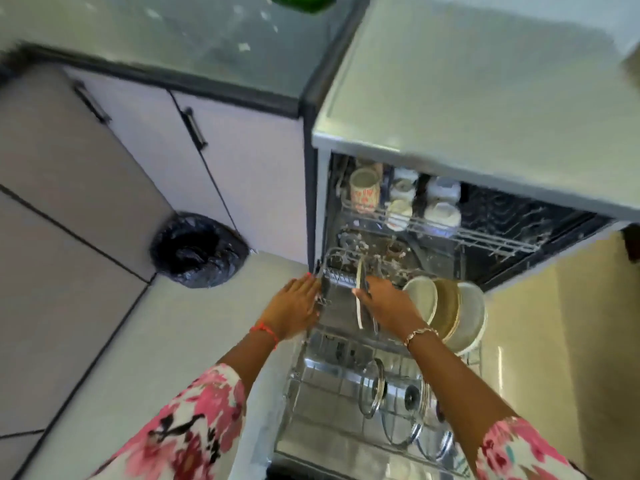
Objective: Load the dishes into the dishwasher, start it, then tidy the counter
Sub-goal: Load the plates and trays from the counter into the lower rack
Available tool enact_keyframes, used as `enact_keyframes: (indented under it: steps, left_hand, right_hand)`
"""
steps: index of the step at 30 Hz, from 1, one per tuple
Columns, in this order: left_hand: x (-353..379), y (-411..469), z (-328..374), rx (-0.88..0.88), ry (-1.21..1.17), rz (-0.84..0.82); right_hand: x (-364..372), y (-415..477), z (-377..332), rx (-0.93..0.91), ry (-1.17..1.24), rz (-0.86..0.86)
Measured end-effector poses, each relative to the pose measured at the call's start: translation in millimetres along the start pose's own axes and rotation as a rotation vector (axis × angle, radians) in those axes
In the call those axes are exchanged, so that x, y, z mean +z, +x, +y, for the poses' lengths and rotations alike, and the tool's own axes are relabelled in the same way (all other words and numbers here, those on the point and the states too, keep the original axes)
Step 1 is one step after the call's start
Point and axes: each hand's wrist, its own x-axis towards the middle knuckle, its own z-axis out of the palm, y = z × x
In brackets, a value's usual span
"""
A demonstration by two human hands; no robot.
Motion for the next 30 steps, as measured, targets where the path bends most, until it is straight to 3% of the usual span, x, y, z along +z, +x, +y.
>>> enact_keyframes:
  steps: [7,13,18,24,30]
  left_hand:
    - [-110,-86,-4,-0.119,-0.150,0.190]
    - [-174,-110,-39,-0.089,-0.105,0.322]
    - [-206,-105,-104,-0.080,-0.054,0.381]
    - [-241,-95,-198,-0.112,-0.052,0.419]
    - [-278,-70,-273,-0.140,-0.083,0.416]
  right_hand:
    - [-67,-78,-60,-0.049,0.028,0.042]
    - [-102,-86,-122,-0.076,-0.039,0.158]
    - [-108,-50,-182,-0.155,-0.152,0.290]
    - [-113,11,-256,-0.102,-0.145,0.425]
    - [-127,71,-298,-0.106,-0.080,0.417]
